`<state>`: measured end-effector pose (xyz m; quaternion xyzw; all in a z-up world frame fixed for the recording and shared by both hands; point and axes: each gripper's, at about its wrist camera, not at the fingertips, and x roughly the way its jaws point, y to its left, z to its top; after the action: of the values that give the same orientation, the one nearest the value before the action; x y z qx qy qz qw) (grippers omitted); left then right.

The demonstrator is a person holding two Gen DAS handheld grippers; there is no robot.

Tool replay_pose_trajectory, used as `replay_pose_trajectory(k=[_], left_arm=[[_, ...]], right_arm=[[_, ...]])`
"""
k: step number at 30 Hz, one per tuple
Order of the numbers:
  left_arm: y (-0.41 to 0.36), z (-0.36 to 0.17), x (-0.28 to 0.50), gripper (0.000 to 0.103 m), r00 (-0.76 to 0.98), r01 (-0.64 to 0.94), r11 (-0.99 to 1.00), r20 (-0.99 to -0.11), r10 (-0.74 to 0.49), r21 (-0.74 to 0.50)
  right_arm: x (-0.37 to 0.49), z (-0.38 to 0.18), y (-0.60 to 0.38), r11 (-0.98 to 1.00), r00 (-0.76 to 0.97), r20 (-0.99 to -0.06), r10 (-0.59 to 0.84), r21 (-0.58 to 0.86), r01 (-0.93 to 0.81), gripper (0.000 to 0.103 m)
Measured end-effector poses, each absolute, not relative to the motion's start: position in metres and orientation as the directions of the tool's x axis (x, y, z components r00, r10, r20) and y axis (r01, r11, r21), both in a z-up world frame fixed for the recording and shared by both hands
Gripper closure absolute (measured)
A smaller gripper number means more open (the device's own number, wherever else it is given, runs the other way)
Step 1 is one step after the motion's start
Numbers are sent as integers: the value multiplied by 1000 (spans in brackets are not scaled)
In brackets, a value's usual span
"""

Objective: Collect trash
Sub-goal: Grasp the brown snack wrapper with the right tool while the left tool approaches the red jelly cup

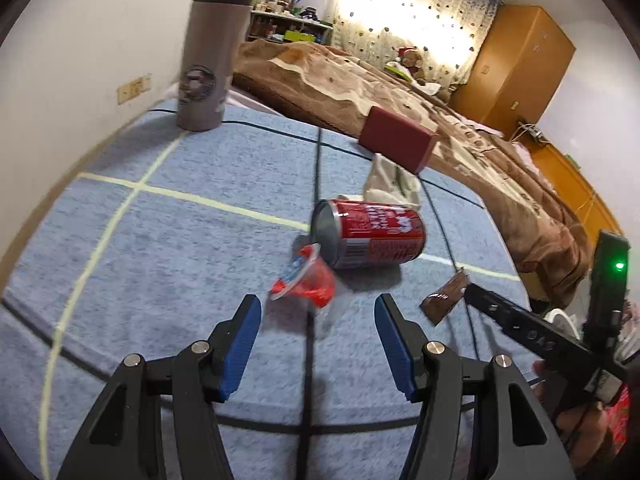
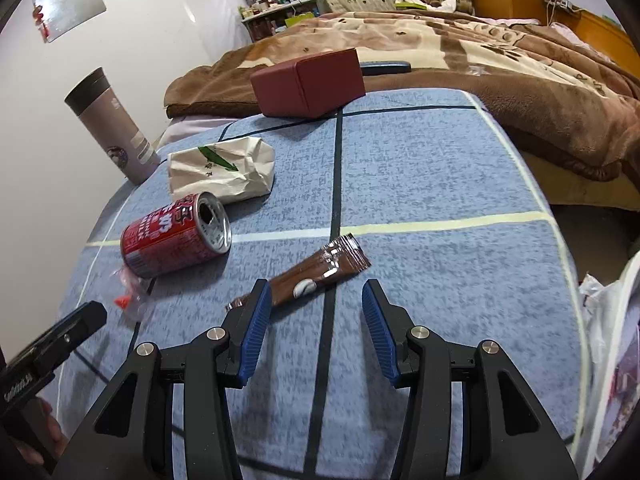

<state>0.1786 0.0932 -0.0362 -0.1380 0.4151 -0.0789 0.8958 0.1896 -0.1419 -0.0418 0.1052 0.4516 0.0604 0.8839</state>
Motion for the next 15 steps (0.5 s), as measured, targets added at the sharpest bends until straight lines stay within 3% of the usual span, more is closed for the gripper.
replay_pose_trajectory(k=[10,15], left_arm=[[91,-49,204,42,610,9,939,-743,-277,-343],[93,-50,211,42,606,-17,937,-749,-268,-349]], right_arm=[[202,-47,-125,979,581,-794,179,200,-29,54],[196,-46,-111,990,590,-795,139,105,-93,59]])
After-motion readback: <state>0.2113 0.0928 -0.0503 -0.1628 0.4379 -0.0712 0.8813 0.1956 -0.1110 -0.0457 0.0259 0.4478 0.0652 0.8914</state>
